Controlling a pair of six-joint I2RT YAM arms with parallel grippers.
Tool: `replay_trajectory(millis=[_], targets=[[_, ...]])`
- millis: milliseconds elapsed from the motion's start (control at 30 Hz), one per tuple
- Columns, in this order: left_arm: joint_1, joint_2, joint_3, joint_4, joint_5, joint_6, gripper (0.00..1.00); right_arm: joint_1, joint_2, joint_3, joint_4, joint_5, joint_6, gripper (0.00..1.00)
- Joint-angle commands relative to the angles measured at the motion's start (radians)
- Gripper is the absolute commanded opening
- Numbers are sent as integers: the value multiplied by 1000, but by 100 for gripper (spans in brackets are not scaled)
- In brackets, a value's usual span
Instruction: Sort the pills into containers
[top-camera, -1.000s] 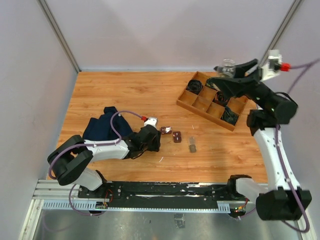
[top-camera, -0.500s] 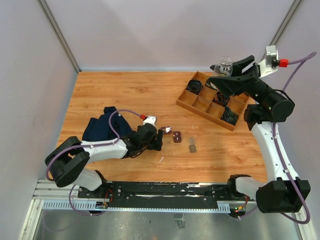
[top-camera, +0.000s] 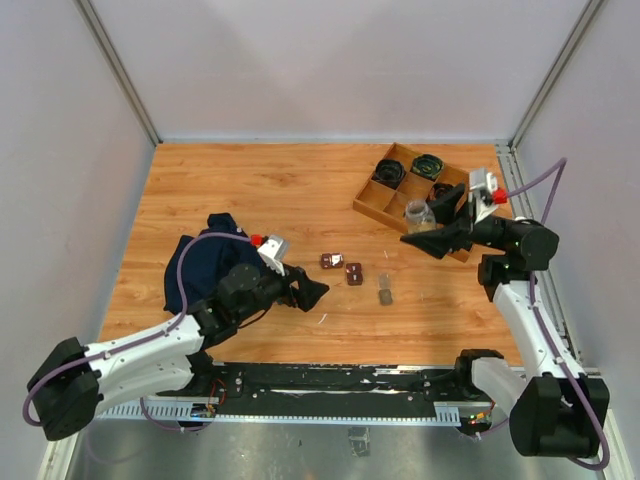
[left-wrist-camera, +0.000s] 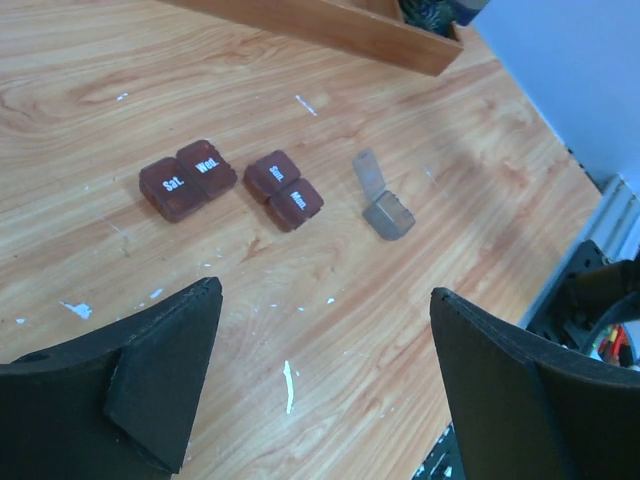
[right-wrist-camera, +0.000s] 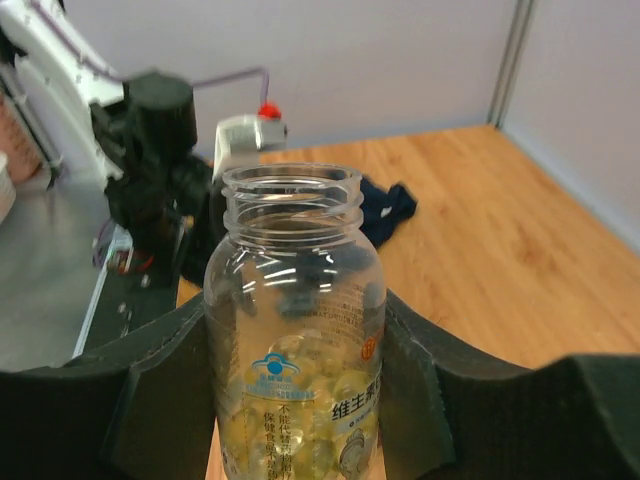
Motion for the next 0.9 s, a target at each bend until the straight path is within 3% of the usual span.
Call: replay_trajectory(millis=[0, 67, 133, 167, 300, 433, 867], targets=[[4, -97, -107, 188, 25, 28, 90, 2, -59, -101, -434, -214, -578, 1], [4, -123, -140, 207, 12, 31, 90, 1, -76, -52, -955, -235, -1011, 1], [4, -135, -157, 217, 11, 33, 90, 10, -43, 75, -1631, -148, -1645, 1], [4, -134, -163, 222, 11, 35, 90, 26, -8, 131, -1860, -91, -1957, 1], [4, -130, -181, 244, 4, 36, 89, 40, 141, 215, -2184, 37, -2249, 2], [4, -142, -195, 257, 3, 37, 89, 40, 229, 202, -2253, 96, -2371, 2], [4, -198, -254, 276, -17, 50, 89, 54, 265, 81, -2014, 314, -2286, 2]])
